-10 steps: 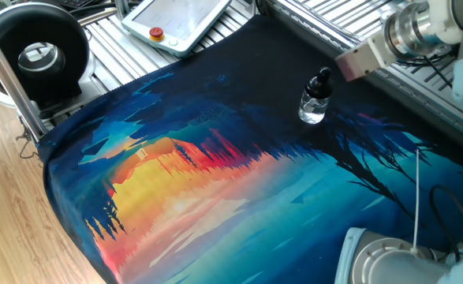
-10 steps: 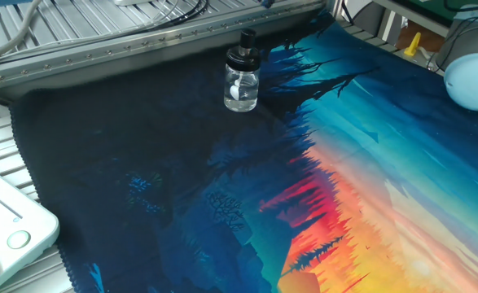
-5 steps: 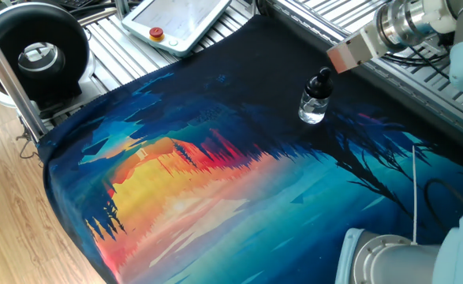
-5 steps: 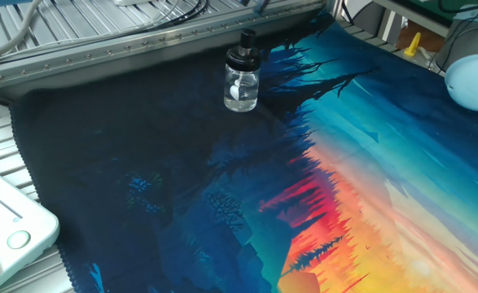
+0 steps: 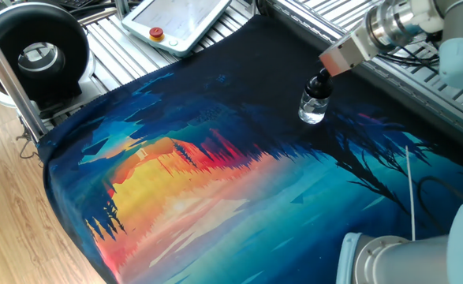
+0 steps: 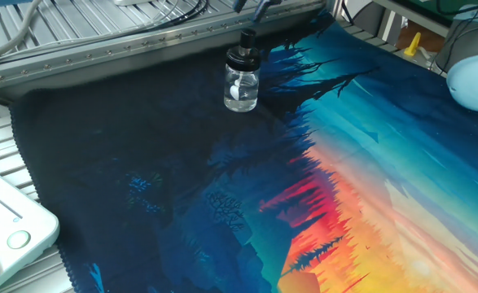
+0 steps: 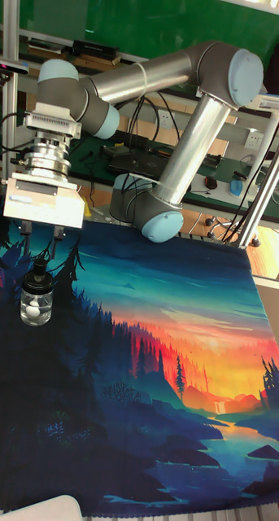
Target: Unscrew the lid from the jar
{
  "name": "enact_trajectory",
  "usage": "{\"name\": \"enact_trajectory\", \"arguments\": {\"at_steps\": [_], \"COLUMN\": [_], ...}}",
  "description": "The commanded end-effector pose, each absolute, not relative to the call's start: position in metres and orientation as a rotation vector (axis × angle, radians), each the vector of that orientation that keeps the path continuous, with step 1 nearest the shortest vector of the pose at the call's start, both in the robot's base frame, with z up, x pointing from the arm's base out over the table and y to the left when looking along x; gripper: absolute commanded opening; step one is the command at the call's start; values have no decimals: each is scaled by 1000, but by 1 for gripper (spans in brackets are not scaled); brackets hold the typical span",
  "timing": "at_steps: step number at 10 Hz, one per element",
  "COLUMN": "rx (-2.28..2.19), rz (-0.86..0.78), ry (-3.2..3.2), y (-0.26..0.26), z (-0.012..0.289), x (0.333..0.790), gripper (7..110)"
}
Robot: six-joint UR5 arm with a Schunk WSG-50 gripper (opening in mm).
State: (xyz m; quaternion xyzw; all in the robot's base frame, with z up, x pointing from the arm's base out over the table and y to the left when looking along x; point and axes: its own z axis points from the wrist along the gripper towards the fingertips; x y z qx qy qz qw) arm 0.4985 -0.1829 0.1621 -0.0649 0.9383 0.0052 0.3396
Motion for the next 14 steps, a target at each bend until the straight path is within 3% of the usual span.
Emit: {"name": "enact_trajectory", "arguments": {"at_steps": [1,7,11,12,14], "rx": [-207,-269,-287,-298,-315], "rz": [-2,73,36,45,51], "ry": [2465,2477,2515,2522,2531], "y": [-180,-173,-185,-184,-181], "z": [147,149,145,146,145], "x": [507,502,496,496,495], "gripper": [44,44,44,22,22]}}
